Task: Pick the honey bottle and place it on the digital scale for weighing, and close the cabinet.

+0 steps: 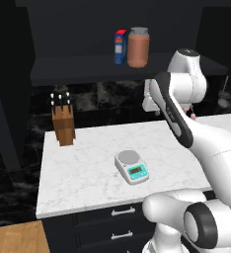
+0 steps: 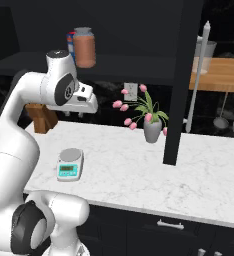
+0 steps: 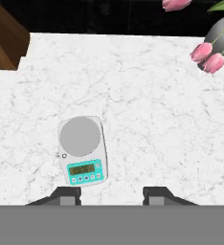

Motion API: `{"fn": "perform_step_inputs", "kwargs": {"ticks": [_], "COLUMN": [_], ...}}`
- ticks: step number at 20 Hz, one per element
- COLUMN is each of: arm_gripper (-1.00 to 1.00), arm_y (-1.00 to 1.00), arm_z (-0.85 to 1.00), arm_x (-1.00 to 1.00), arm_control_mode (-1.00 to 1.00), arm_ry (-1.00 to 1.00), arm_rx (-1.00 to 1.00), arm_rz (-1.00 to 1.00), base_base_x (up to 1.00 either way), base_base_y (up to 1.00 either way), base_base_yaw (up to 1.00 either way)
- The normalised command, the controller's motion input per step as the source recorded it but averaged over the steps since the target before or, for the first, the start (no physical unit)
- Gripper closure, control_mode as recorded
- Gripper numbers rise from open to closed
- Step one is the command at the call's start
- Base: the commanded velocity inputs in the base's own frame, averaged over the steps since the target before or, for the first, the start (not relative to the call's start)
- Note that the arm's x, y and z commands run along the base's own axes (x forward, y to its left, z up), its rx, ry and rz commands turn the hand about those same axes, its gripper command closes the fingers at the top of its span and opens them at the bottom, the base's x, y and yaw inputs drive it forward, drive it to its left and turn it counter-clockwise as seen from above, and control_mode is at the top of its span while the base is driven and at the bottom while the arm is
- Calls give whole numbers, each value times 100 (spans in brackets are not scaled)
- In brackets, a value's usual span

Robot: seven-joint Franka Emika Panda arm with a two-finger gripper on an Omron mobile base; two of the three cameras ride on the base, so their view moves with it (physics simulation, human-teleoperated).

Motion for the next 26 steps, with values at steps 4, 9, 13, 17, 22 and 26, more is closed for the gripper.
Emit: {"fn": "perform_step_inputs", "kwargs": {"ticks": [4, 9, 13, 17, 22, 26], "arm_gripper": [-100, -100, -100, -100, -100, -100], "arm_y": [1, 3, 0, 0, 0, 0], "arm_z": [0, 11, 27, 34, 57, 66], "arm_x": [-29, -76, -63, -43, -26, -22], "arm_control_mode": [-100, -100, -100, -100, -100, -100], "arm_ry": [-5, -30, -50, -41, -34, -21], "arm_rx": [0, -6, -9, -1, 0, 0], "arm_rz": [0, 0, 0, 0, 0, 0], "base_base_x": [0, 0, 0, 0, 0, 0], "base_base_y": [0, 0, 0, 0, 0, 0], "base_base_yaw": [0, 0, 0, 0, 0, 0]}}
